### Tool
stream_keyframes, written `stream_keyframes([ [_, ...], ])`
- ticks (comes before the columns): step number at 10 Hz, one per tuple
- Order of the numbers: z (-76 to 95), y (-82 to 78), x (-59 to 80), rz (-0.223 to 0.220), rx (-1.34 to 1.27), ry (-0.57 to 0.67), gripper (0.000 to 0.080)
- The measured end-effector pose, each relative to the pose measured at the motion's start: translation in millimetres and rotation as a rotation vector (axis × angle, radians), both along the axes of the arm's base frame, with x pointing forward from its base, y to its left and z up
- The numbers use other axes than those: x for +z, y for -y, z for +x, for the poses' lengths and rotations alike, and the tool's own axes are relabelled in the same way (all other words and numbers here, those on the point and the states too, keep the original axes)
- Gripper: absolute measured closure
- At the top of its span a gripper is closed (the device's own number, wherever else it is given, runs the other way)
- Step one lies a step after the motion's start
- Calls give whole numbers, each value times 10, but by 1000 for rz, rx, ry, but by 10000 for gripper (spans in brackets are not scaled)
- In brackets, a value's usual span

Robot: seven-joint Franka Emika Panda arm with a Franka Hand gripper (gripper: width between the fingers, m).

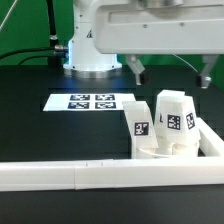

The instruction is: Assemble stool

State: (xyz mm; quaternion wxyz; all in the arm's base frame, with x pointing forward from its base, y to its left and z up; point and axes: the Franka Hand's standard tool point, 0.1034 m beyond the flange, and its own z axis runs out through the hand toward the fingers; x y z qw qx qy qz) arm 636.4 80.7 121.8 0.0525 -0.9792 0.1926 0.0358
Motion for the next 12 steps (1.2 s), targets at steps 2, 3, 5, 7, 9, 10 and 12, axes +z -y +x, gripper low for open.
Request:
stream_keyframes([
  [2, 21, -106, 20, -16, 231, 40, 151],
  [3, 4, -115, 20, -35, 278, 46, 151],
  [5, 11, -54, 10, -36, 382, 54, 151],
  [7, 47, 11, -54, -61, 806, 90, 151],
  [9, 44, -111, -130, -68, 993, 106, 151],
  [10, 52, -93, -120, -77, 1000, 121, 151],
  [12, 57, -28, -123, -86, 1113, 117, 151],
])
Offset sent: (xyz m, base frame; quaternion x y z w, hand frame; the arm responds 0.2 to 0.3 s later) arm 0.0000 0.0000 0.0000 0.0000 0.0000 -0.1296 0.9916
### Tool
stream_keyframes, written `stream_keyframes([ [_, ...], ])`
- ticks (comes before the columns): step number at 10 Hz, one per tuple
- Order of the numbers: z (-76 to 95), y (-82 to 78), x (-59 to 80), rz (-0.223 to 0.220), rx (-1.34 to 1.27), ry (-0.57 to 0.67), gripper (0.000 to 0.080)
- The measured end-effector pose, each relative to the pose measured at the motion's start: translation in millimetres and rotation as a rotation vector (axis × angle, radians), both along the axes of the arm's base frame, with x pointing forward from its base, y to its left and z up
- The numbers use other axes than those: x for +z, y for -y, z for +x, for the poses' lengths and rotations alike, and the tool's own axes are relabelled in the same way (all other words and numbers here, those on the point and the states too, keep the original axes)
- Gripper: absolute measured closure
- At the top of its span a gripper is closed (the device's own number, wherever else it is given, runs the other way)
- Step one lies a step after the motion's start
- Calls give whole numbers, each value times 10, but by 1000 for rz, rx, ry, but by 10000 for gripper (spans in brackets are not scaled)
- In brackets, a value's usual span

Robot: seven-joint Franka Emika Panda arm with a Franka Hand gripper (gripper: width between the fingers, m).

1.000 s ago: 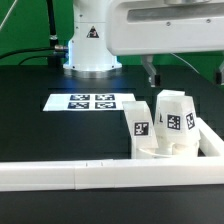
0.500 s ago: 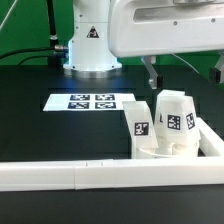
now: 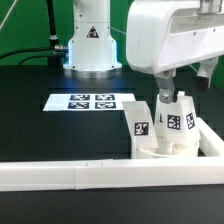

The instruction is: Assemble stool

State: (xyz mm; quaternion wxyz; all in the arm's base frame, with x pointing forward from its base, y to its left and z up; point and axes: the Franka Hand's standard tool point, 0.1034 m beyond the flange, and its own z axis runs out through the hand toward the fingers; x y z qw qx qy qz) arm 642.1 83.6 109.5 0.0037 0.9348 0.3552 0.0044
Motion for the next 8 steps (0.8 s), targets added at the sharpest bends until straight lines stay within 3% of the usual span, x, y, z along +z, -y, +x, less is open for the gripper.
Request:
stream_keyframes([
  [1, -3, 16, -16, -8, 33, -2, 151],
  [4, -69, -60, -295, -12, -9, -15, 151],
  [7, -80, -43, -332, -14, -55, -20, 193],
  [8, -81, -40, -334, -14, -77, -20, 368],
])
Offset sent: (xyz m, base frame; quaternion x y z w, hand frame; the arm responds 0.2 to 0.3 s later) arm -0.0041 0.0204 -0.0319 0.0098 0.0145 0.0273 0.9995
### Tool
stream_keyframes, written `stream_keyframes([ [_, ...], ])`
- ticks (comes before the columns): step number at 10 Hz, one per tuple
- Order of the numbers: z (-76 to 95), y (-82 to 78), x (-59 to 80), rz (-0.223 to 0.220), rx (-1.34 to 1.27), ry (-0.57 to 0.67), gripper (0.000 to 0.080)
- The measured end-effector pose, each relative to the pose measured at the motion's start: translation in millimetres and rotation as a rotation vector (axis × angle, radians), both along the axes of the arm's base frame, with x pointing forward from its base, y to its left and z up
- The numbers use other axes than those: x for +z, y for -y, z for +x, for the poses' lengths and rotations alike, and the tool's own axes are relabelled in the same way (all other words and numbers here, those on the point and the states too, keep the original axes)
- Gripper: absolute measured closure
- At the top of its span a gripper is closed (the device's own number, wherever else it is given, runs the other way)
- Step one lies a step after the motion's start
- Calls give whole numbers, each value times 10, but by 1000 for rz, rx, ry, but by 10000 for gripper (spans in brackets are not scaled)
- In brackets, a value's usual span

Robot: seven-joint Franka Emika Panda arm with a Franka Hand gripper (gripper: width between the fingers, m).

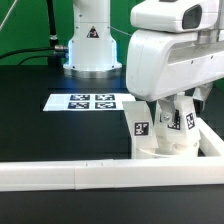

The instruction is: Assemble stool

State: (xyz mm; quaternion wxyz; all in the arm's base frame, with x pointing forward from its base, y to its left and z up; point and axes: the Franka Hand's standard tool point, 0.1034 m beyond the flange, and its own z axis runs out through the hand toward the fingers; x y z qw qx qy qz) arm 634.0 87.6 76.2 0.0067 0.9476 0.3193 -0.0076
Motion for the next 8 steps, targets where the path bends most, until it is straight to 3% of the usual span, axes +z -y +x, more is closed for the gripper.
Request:
stream_keyframes([
  [1, 0, 0, -1, -1, -87, 1, 465],
  [4, -1, -1, -4, -3, -323, 5, 465],
  [8, 35, -48, -2, 5, -972, -1, 465],
])
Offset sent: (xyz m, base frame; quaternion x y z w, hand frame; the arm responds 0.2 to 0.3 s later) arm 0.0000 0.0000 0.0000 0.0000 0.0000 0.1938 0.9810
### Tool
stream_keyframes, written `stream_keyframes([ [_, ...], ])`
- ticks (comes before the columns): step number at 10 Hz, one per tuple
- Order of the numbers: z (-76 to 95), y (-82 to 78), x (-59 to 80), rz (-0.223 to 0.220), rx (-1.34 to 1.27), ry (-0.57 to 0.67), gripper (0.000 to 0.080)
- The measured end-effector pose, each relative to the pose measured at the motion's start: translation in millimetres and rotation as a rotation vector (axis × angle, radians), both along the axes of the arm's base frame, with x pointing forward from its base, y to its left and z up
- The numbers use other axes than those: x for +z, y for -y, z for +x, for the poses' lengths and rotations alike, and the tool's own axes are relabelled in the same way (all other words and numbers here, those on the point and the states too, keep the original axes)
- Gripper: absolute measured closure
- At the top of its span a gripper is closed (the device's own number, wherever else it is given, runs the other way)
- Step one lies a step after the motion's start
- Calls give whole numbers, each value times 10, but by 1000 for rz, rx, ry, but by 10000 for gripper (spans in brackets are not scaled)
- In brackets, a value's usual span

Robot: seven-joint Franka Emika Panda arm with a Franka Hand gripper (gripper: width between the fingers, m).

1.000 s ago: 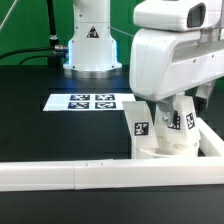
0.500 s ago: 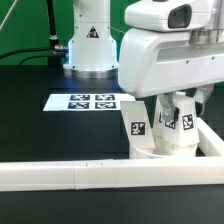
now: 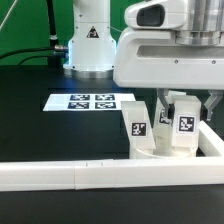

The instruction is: Assemble stool

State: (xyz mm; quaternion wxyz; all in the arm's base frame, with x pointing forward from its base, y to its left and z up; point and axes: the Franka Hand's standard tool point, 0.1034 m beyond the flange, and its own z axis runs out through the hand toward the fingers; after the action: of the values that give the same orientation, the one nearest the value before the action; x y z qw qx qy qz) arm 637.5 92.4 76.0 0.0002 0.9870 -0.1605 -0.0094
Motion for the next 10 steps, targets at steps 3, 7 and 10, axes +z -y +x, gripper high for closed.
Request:
stream_keyframes([
  [3, 55, 39, -21, 61, -293, 24, 464],
  [7, 54, 15, -20, 62, -624, 12, 463],
  [10, 85, -61, -32, 138, -1202, 42, 463],
])
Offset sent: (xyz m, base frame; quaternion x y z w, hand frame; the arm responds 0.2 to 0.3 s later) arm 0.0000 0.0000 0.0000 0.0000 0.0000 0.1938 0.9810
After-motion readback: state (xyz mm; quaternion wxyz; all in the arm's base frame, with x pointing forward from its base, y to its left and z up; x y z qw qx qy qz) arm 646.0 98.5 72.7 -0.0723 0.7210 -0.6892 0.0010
